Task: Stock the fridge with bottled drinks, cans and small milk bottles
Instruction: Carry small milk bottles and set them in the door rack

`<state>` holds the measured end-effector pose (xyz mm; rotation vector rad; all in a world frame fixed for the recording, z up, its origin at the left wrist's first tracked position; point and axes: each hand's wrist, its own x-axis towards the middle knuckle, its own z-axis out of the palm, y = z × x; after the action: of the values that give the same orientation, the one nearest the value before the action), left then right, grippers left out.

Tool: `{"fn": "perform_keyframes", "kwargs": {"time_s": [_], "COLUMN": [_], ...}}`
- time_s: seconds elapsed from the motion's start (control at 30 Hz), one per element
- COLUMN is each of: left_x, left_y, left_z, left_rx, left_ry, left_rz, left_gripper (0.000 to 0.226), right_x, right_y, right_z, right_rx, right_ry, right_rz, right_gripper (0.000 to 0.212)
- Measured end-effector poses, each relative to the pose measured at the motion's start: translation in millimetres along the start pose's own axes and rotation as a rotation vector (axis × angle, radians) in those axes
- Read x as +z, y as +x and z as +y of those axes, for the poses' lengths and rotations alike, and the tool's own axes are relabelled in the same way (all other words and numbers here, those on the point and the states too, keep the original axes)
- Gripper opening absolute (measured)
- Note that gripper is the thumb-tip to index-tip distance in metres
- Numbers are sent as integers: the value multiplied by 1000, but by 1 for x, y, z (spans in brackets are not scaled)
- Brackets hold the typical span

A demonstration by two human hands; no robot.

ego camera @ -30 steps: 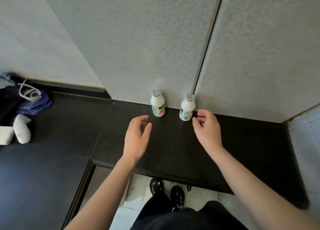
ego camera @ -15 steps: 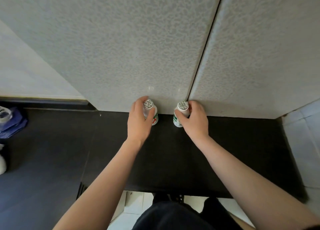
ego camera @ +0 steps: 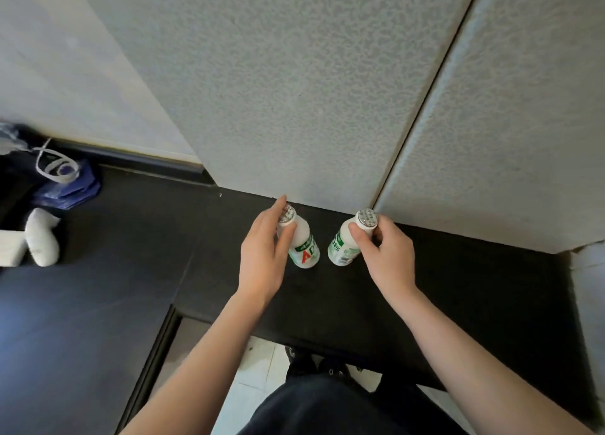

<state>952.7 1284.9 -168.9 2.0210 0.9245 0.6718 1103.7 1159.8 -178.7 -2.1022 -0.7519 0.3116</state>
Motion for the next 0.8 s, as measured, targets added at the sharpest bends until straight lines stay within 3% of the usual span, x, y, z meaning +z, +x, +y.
{"fn": "perform_keyframes", "kwargs": {"time_s": [0.13,0.33,0.63,0.8], "left_x": [-16,-39,-85,-103], "left_y": [-52,-142,-274,-350], "left_z": [-4,-13,3,2], "left_rx": [-70,-330,-603,-705], "left_ry": [-9,-72,-115,-174], "left_rz": [134,358,696,917], "left_gripper": [41,38,34,36], "right_x": [5,30,84,110], "right_y": [-18,-51,-131,-192], "right_z": [-11,-30,-69,-95], "right_rx": [-71,-265,-426,-568], "right_ry": [64,99,225,184], "right_rz": [-115,-331,-851,-1029], "right_gripper": [35,28,27,27]}}
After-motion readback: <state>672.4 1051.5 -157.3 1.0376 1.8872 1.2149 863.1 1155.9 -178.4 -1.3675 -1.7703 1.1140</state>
